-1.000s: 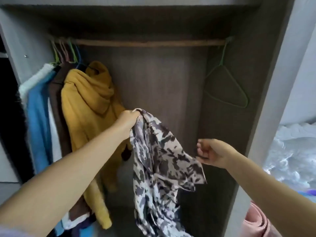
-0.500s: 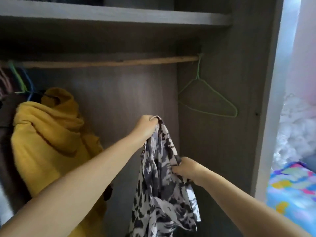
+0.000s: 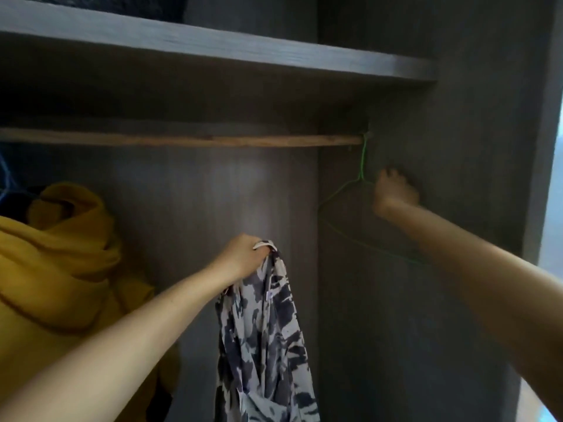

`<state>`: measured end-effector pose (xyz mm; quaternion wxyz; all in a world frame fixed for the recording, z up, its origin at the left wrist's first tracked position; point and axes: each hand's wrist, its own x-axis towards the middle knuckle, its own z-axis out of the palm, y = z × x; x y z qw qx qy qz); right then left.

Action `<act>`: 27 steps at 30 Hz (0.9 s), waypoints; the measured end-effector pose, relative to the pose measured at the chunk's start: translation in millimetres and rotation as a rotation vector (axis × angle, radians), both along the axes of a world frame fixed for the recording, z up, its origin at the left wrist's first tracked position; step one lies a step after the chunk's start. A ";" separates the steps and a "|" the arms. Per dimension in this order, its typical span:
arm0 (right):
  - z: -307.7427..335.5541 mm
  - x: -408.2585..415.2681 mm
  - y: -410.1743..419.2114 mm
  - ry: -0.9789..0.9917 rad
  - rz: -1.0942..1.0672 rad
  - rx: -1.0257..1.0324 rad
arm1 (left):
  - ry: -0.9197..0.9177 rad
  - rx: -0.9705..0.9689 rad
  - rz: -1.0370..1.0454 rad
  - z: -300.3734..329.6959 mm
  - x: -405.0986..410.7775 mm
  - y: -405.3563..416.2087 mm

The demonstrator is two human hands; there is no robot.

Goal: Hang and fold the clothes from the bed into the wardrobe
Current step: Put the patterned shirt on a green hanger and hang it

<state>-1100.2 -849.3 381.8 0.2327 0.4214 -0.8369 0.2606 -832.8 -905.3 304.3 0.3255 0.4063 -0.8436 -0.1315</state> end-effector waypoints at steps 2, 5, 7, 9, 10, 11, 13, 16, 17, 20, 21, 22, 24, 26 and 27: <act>3.3 -9.1 -15.6 -0.035 0.012 0.030 | 0.039 -0.013 0.002 0.9 2.3 -8.7; -5.0 -20.8 -34.7 -0.085 0.113 0.021 | 0.089 0.043 0.006 -3.8 5.8 -19.4; -10.1 -24.9 -44.3 -0.118 0.189 -0.081 | 0.104 0.069 0.018 -7.8 7.8 -24.4; -15.5 -24.3 -50.6 -0.149 0.281 -0.222 | 0.095 0.081 0.042 -9.2 8.8 -27.8; -20.8 -22.3 -51.4 -0.172 0.333 -0.308 | 0.089 0.086 0.053 -9.0 9.1 -29.4; -29.6 -20.6 -51.2 -0.199 0.383 -0.399 | 0.090 0.093 0.059 -8.7 9.3 -30.9; -57.4 -16.3 -48.6 -0.269 0.462 -0.536 | 0.102 0.136 0.068 -8.1 11.2 -31.4; -99.7 3.9 -38.2 -0.668 0.658 -0.597 | 0.100 0.246 0.089 -12.2 16.8 -27.4; -108.5 11.7 -33.6 -0.849 0.727 -0.610 | 0.089 0.284 0.103 -14.7 19.0 -25.1; -117.6 36.2 -11.5 -1.182 0.861 -0.659 | 0.086 0.361 0.172 -21.7 29.4 -18.6; -116.5 45.1 -1.1 -1.268 0.920 -0.711 | 0.103 0.398 0.200 -22.3 34.0 -16.3; -114.4 53.4 10.1 -1.381 0.987 -0.774 | 0.129 0.437 0.225 -22.4 38.7 -15.2; -108.7 72.0 32.8 -1.614 1.126 -0.865 | 0.192 0.541 0.240 -20.6 46.4 -6.4; -103.3 92.1 53.7 -1.760 1.249 -0.913 | 0.267 0.673 0.211 -19.4 48.7 3.8; -101.7 103.0 61.5 -1.788 1.297 -0.932 | 0.313 0.734 0.184 -17.3 47.7 10.2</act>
